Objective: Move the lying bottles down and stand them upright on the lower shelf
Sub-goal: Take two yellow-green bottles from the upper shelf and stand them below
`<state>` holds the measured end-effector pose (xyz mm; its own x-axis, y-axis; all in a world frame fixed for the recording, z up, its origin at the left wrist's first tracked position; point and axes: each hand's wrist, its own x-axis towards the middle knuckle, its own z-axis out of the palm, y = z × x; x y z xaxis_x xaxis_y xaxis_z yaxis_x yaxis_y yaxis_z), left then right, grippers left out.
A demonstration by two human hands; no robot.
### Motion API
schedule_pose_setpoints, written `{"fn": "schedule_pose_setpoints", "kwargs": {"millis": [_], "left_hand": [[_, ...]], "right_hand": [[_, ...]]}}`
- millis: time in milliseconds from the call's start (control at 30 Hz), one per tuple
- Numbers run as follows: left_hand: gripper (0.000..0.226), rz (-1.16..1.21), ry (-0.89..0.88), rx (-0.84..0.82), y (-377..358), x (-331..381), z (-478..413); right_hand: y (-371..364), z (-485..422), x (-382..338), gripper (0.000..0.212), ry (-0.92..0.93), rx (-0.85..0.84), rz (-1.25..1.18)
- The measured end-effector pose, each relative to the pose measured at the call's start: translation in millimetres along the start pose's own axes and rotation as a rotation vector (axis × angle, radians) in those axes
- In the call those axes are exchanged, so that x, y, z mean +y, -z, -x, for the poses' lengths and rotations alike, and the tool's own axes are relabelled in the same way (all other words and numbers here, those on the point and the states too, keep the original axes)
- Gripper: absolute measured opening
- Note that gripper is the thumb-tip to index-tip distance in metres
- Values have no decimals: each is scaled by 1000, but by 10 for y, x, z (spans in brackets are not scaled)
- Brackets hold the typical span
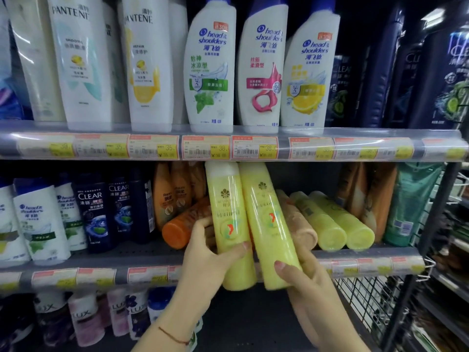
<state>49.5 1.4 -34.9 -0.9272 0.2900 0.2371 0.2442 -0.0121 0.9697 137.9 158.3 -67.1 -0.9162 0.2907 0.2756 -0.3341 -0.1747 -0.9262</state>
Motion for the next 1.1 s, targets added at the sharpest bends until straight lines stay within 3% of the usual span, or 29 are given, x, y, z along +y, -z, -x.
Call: {"fn": "schedule_pose_setpoints", "kwargs": {"millis": [167, 333, 433, 633, 1100], "left_hand": [[63, -23, 2, -80, 87, -157, 360], [69, -50, 34, -152, 138, -530, 740], [76, -80, 71, -185, 143, -838, 953], [70, -198, 72, -151, 24, -1456, 1089], [73, -218, -19, -51, -372, -2509, 33]], "right_hand": [[56, 351, 173, 82, -89, -101, 104], [252, 702, 395, 88, -205, -163, 185], [369, 880, 647, 87, -270, -172, 245], [571, 1031, 1268, 77, -333, -136, 380], [938, 494, 2068, 80, -155, -104, 690]]}}
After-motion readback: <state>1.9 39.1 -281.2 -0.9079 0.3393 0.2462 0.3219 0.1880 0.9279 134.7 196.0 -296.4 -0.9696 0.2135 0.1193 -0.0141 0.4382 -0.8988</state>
